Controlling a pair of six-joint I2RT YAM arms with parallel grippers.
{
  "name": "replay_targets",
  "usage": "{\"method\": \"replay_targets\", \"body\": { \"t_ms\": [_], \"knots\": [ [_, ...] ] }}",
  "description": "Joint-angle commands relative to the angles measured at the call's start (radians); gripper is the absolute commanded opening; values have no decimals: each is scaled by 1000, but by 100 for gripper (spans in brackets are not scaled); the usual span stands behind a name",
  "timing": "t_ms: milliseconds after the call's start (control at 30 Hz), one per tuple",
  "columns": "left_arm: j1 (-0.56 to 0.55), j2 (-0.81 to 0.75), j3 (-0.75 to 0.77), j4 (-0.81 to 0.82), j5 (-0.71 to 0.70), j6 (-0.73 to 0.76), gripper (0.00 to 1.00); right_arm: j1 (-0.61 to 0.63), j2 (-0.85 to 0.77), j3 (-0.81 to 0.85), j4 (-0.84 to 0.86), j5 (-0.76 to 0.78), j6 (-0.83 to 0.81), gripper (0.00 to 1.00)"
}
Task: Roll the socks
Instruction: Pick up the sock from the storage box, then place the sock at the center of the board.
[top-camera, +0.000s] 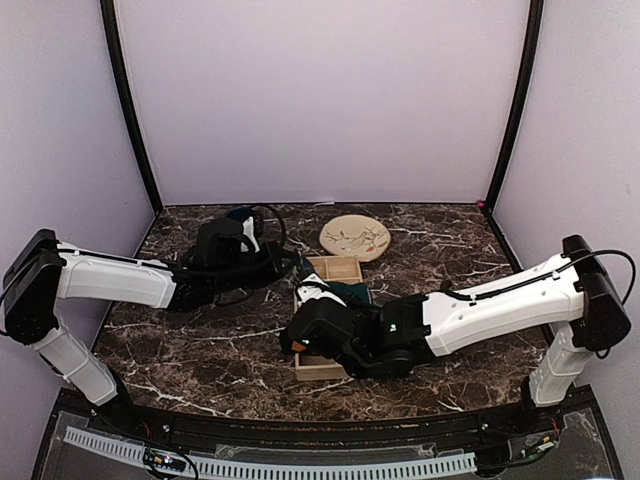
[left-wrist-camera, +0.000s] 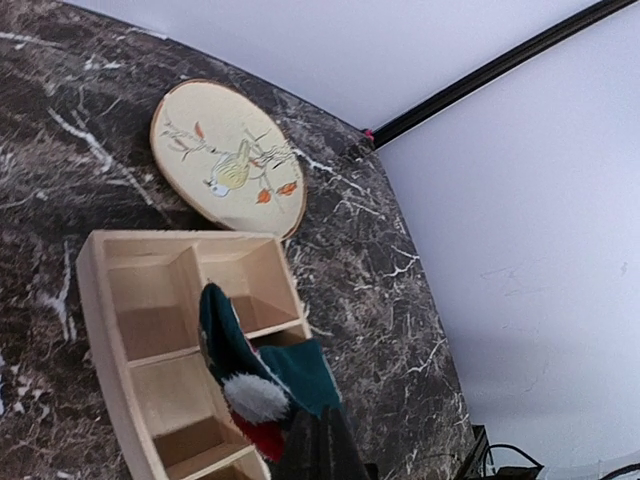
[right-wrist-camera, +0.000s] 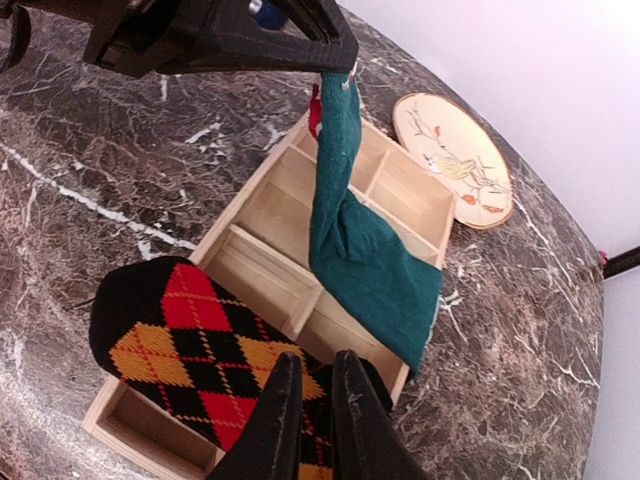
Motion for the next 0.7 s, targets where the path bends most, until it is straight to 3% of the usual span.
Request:
{"method": "replay_targets", "body": {
  "t_ms": [0,167,333,567,667],
  "knots": [
    [-27,21,131,-80,-9,103,0,-14,-71,-52,28,88,50,11],
    [-47,57,222,-125,-1,155,0,-27,-118,-107,-38,141,151,11],
    [-72,129,358,-169,63,225,0,-59,-210,-197,-122,175,309,18],
    [-110,294,590,-230,180,277,0,-57,-296,-304,-148,96,424,57],
    [-124,367,684,-267,218,286,0,-56,-326,-356,-126,53,459,65]
  ]
}}
